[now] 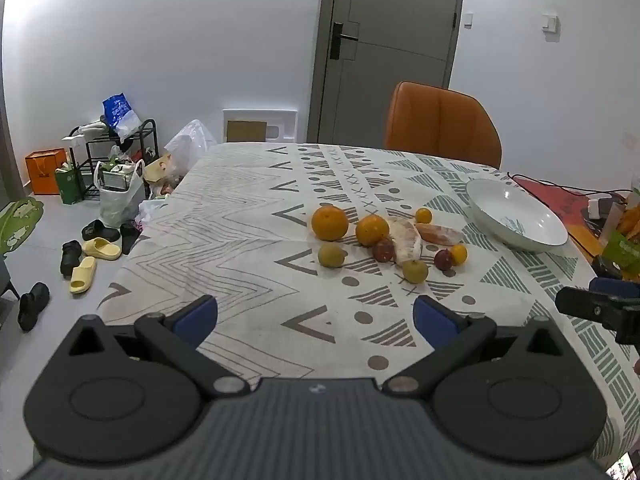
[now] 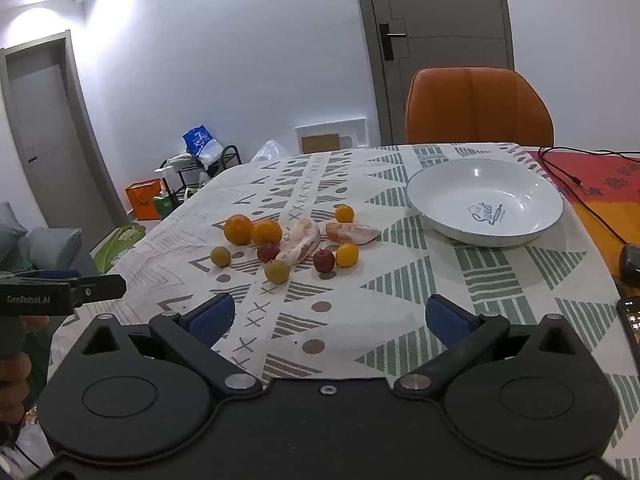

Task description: Organize fruits

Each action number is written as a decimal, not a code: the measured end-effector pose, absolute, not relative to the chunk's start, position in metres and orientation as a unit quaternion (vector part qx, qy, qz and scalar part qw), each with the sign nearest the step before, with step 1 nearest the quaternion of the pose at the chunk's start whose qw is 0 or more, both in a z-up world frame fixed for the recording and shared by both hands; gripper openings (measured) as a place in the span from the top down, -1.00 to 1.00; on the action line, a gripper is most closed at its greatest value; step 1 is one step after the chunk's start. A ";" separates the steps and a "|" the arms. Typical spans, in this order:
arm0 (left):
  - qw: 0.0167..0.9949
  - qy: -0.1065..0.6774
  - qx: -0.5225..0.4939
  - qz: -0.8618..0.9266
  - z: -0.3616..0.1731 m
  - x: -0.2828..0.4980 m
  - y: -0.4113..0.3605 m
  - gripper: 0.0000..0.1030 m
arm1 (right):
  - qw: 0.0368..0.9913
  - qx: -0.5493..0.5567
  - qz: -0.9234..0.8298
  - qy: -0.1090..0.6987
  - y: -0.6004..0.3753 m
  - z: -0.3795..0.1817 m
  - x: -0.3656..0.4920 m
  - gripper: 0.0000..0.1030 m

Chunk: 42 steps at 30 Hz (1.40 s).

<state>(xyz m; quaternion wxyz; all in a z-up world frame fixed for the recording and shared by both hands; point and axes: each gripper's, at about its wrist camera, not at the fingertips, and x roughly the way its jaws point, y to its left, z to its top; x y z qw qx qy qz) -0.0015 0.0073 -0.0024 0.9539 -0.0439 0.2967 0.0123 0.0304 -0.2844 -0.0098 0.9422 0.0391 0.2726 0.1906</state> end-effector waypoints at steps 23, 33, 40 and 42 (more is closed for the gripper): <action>0.954 0.296 -0.044 0.008 0.007 -0.006 -0.001 -1.00 | 0.940 0.033 0.196 0.278 -0.293 -0.013 0.034 -1.00; 0.954 0.296 -0.045 0.007 0.005 0.001 0.000 -1.00 | 0.940 0.033 0.195 0.278 -0.294 -0.012 0.036 -1.00; 0.954 0.295 -0.044 0.008 0.005 0.001 0.000 -1.00 | 0.940 0.033 0.195 0.279 -0.294 -0.012 0.036 -1.00; 0.954 0.295 -0.045 0.008 0.005 0.001 0.000 -1.00 | 0.940 0.033 0.194 0.280 -0.294 -0.012 0.036 -1.00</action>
